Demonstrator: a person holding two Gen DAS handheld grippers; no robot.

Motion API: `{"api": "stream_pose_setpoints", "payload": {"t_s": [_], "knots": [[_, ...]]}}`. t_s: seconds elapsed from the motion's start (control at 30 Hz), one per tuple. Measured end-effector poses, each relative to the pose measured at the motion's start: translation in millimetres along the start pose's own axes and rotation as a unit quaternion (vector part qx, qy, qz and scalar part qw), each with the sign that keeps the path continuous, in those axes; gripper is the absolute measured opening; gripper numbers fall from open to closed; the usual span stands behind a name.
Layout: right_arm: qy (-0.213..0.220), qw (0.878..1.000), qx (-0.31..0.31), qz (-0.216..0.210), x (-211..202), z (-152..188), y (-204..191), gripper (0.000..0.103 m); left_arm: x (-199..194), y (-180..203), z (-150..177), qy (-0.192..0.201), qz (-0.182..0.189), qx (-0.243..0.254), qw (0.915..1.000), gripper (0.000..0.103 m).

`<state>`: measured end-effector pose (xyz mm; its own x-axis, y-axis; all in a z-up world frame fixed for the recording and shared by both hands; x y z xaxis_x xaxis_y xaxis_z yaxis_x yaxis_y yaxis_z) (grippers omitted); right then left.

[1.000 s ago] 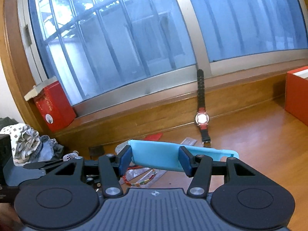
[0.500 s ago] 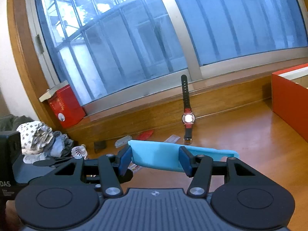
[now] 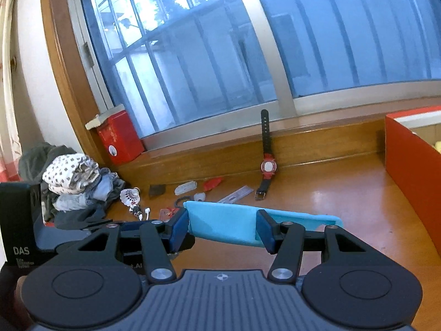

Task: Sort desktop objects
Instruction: 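Lift and carry the grey plate and blue case in both tools toward the box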

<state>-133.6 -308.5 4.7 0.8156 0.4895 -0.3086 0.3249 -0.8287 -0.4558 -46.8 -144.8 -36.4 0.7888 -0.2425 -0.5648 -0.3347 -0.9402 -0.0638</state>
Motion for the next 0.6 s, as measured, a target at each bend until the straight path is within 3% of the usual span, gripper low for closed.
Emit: {"api": "stream_pose_setpoints", "payload": {"t_s": [0.13,0.3,0.6], "knots": [[0.006,1.000,0.014,-0.012,2,-7,11,0.056,5,7,-10,0.012,0.002,0.011,0.9999,0.069],[-0.002,1.000,0.005,0.009,7,-17,19,0.056,23,18,-23,0.019,0.022,0.019,0.9994,0.069],[0.030,0.999,0.005,0.035,-1,-24,35,0.056,53,39,-44,0.031,0.055,0.032,0.9975,0.069]]}}
Point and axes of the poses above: each gripper's, at about its wrist camera, not at the fingertips, and x roughly the way its jaws point, y to its right, z to its underside, the point moved 4 cm from there along x, roughly the way its jaws point, and after that the axes turned 12 degrees about -z, right-handed, at the moved point
